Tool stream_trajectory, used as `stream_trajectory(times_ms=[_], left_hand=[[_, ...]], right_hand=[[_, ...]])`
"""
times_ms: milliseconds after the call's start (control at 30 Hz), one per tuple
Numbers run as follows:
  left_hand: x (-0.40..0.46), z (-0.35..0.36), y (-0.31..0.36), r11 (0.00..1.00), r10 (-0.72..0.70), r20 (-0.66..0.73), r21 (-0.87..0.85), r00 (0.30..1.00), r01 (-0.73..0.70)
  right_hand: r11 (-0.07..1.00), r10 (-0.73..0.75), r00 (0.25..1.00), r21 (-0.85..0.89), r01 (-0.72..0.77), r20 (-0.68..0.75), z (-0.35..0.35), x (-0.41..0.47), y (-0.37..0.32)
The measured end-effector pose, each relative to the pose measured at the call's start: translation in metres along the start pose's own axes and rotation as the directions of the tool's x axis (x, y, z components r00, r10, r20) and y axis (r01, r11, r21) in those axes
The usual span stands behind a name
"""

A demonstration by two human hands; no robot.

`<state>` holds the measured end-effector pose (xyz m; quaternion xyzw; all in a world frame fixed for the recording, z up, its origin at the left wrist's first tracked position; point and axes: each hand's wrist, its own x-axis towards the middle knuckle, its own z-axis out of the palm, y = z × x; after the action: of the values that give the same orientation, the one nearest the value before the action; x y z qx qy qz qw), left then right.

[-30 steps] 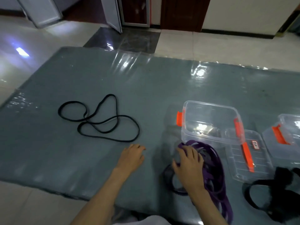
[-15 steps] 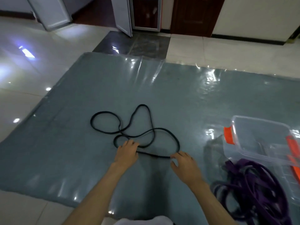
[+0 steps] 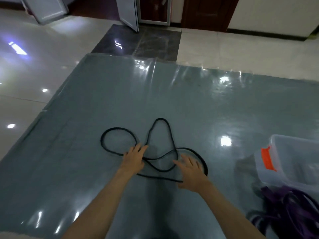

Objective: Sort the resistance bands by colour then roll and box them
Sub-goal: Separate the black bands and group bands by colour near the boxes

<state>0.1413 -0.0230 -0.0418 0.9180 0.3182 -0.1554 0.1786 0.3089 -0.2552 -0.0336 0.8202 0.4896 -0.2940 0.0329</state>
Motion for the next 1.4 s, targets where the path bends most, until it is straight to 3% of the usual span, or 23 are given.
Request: stream_trajectory(times_ms=[133,300,533,667,833,1000,1133,1267,1400], left_hand=[[0.015,0.007,-0.006,0.999,-0.020,-0.051,0.046,0.998,0.022],[0.017,0.021,-0.013,0.997,-0.073,-0.174,0.021,0.982,0.078],[0.016,0.028,-0.022,0.995,-0.068,-0.205,-0.086,0.976,0.051],[0.014,0.027,-0.035,0.981,0.010,-0.150,-0.191,0.989,-0.039],[0.004,0.025,-0.045,0.950,0.095,-0.028,-0.295,0.995,-0.099],[-0.012,0.032,-0.038,0.952,0.070,0.004,-0.300,0.998,-0.066],[-0.031,0.042,-0.028,0.958,0.026,-0.054,-0.284,0.998,-0.040],[-0.047,0.050,-0.019,0.952,0.039,-0.006,-0.304,0.999,-0.039],[-0.061,0.060,-0.009,0.952,0.035,-0.013,-0.304,0.999,-0.037]], right_hand=[[0.970,-0.182,0.983,-0.160,0.183,0.021,-0.005,0.028,-0.005],[0.961,-0.170,0.985,-0.224,0.164,-0.010,-0.004,0.052,-0.005],[0.943,-0.239,0.968,-0.256,0.213,-0.076,0.000,0.061,0.020],[0.958,-0.225,0.972,-0.198,0.207,-0.071,0.006,0.050,0.024],[0.951,-0.153,0.988,-0.271,0.150,0.012,-0.002,0.039,0.010],[0.873,-0.192,0.981,-0.456,0.172,0.001,-0.008,0.032,-0.007],[0.901,-0.183,0.982,-0.392,0.187,0.048,0.006,0.018,-0.005],[0.916,-0.212,0.977,-0.353,0.193,-0.015,0.032,-0.014,0.008],[0.923,-0.162,0.984,-0.342,0.176,0.070,0.038,-0.038,0.013]])
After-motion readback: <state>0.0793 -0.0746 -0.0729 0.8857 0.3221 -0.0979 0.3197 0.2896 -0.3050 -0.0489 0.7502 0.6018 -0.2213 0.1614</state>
